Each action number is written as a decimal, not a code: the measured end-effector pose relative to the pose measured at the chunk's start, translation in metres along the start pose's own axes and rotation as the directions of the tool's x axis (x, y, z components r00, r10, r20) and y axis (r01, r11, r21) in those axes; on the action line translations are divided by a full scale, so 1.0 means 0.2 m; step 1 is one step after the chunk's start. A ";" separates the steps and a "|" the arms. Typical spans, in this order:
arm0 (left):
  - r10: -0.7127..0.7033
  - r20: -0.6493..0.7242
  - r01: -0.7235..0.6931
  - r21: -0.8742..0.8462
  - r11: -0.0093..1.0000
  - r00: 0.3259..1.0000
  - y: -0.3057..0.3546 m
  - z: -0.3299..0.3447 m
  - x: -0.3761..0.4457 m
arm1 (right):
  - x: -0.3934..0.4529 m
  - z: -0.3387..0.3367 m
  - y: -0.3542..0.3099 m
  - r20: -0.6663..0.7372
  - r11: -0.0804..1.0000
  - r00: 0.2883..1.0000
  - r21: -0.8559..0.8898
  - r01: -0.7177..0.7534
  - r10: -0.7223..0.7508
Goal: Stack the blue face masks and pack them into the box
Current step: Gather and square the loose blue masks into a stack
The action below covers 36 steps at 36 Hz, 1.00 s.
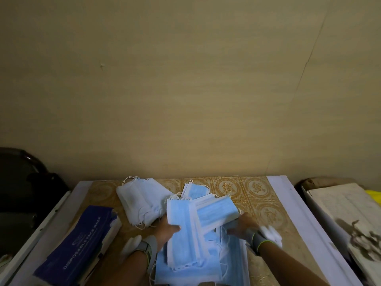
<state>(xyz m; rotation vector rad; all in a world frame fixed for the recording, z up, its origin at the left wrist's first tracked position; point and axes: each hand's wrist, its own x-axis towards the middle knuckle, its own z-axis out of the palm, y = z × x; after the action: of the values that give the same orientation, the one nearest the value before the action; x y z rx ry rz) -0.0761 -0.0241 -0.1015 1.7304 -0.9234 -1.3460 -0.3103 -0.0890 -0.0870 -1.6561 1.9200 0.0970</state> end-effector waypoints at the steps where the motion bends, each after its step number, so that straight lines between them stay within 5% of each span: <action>1: -0.001 0.018 0.000 0.026 1.000 1.000 -0.02 0.01 0.00 | 0.00 0.03 0.01 -0.002 1.000 1.000 -0.026 -0.008 0.008; 8: 0.013 0.014 -0.015 0.150 0.989 1.000 -0.07 0.02 0.01 | -0.03 0.12 0.02 0.006 0.996 0.997 0.042 -0.079 0.078; 12: 0.029 0.017 -0.032 0.189 0.981 0.999 -0.06 0.02 0.01 | -0.04 0.12 0.02 0.050 0.999 0.998 -0.019 0.030 -0.029; 15: 0.027 0.022 -0.031 0.189 0.982 0.999 -0.06 0.01 0.01 | -0.04 0.09 0.03 0.101 0.993 0.995 0.117 0.012 -0.024; 24: -0.028 0.038 0.022 0.146 0.989 0.999 -0.06 0.00 0.02 | -0.05 -0.19 -0.05 -0.128 0.801 0.988 0.580 0.150 -0.092; 31: -0.097 0.039 0.098 -0.031 0.995 0.995 -0.08 -0.01 0.05 | -0.18 -0.32 -0.28 0.065 0.389 0.889 0.912 0.131 -0.453; 34: -0.131 0.010 0.131 -0.164 0.978 0.991 -0.07 0.00 0.03 | -0.18 -0.21 -0.33 0.130 0.389 0.882 0.919 0.065 -0.452; 36: -0.196 -0.032 0.184 -0.229 0.956 0.980 -0.06 0.00 0.03 | -0.18 -0.11 -0.35 0.204 0.486 0.872 0.873 0.044 -0.445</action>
<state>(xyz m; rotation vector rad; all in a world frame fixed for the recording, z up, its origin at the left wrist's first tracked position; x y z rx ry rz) -0.0731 -0.0248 -0.1144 1.7022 -0.5598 -1.4579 -0.2519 -0.0827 -0.0287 -1.0555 1.0441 -0.5217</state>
